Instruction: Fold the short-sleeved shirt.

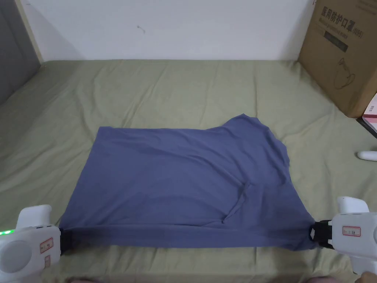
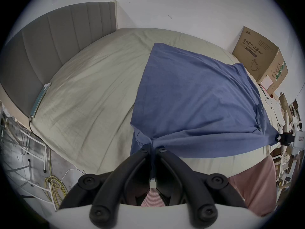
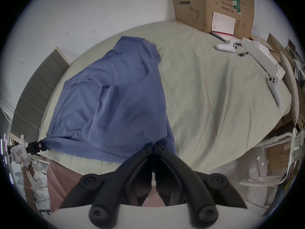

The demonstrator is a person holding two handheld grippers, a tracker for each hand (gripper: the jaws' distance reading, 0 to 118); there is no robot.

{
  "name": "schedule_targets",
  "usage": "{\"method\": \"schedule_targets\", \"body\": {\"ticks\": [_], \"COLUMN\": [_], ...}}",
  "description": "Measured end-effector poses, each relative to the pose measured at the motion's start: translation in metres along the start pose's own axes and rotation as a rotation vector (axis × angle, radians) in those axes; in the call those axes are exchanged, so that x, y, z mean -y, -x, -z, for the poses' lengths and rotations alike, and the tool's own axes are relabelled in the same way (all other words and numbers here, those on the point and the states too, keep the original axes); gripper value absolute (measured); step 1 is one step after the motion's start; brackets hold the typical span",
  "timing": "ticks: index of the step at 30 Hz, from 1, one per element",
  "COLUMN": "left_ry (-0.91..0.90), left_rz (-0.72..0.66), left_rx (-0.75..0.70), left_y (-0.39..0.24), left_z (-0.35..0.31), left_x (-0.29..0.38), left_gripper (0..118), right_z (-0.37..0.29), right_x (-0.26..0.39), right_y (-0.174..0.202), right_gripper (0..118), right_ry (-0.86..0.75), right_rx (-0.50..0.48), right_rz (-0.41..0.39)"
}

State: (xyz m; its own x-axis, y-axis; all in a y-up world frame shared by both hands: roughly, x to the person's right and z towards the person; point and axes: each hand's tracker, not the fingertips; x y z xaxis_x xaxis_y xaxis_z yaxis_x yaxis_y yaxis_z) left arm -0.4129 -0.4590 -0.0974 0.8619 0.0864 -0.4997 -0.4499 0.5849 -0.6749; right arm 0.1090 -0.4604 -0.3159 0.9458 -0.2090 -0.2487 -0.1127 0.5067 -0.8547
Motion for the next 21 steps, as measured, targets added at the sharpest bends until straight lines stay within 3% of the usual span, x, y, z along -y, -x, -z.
{"method": "schedule_targets", "body": {"ticks": [9,17,18,19,20,21], "left_ry": [-0.021,0.034,0.054,0.063,0.067,0.077], "left_rz": [-0.012,0.090,0.086,0.076,0.064,0.047], "left_rx": [-0.007,-0.030,-0.028,-0.026,-0.025,-0.030], "left_y": [0.004,-0.021,-0.022,-0.022,-0.020,-0.018], "left_z": [0.016,0.088,0.092,0.096,0.096,0.095], "left_x": [-0.077,-0.144,-0.146,-0.147,-0.147,-0.145], "left_gripper": [4,7,19,42,81,96], "right_z": [0.006,0.080,0.087,0.093,0.095,0.096], "right_x": [-0.084,-0.154,-0.156,-0.157,-0.157,-0.156], "right_y": [0.004,0.019,0.019,0.018,0.019,0.019], "right_gripper": [1,2,11,30,57,61], "right_ry": [-0.075,-0.022,-0.014,-0.001,0.013,0.019], "right_rx": [-0.041,0.059,0.069,0.068,0.088,0.129], "right_rz": [0.058,0.028,0.035,0.033,0.031,0.025]}}
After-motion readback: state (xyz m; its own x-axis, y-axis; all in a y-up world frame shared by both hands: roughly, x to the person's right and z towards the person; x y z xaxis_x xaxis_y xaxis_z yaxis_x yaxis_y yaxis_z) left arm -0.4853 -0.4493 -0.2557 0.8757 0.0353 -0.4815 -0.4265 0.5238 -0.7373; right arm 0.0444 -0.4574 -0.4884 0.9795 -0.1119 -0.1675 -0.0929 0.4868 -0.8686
